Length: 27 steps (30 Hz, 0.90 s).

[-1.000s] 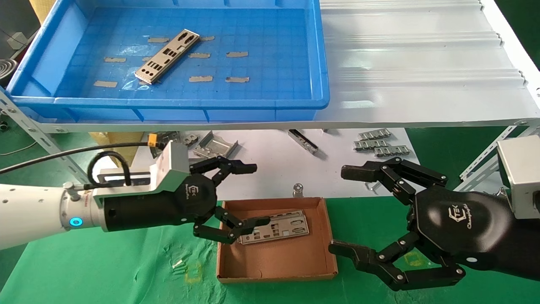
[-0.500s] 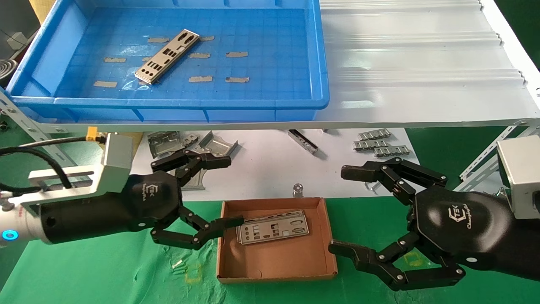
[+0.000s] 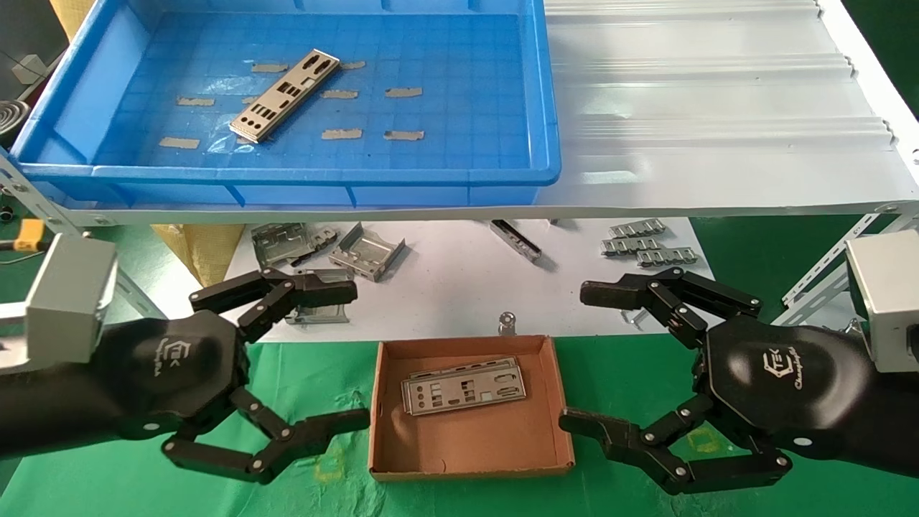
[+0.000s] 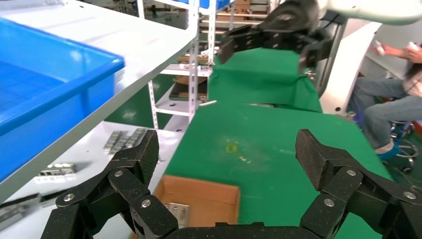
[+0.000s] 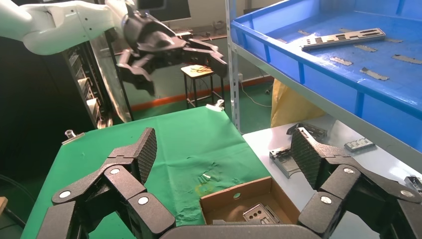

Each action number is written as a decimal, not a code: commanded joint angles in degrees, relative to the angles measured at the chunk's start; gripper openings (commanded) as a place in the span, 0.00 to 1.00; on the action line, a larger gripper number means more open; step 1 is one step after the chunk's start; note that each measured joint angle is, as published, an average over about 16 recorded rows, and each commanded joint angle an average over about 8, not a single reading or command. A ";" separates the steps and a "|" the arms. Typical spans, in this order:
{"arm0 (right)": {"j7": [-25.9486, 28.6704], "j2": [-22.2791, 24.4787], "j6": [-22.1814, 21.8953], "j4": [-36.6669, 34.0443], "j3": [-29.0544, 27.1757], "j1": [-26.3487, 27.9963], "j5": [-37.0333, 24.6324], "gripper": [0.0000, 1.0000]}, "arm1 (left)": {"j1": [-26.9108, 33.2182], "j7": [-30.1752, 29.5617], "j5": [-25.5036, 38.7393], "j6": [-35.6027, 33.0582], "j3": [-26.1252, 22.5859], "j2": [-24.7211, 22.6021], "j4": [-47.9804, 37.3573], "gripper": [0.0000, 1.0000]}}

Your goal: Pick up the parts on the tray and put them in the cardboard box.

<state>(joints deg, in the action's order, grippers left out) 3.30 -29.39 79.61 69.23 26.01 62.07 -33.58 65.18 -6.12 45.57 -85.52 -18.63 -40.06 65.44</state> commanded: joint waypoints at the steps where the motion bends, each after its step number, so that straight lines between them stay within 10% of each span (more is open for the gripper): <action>1: 0.00 0.00 0.00 0.00 0.00 0.00 0.00 1.00 | -0.90 -1.15 -0.92 -0.04 0.65 1.25 2.01 1.00; 27: 0.00 0.00 -0.01 -0.02 0.00 -0.02 0.01 1.00 | -3.87 -4.76 -4.00 -0.23 2.79 5.36 8.62 1.00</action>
<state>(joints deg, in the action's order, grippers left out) 3.30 -29.39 79.61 69.21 26.01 62.05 -33.57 61.30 -10.88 41.54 -85.75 -15.83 -34.68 74.11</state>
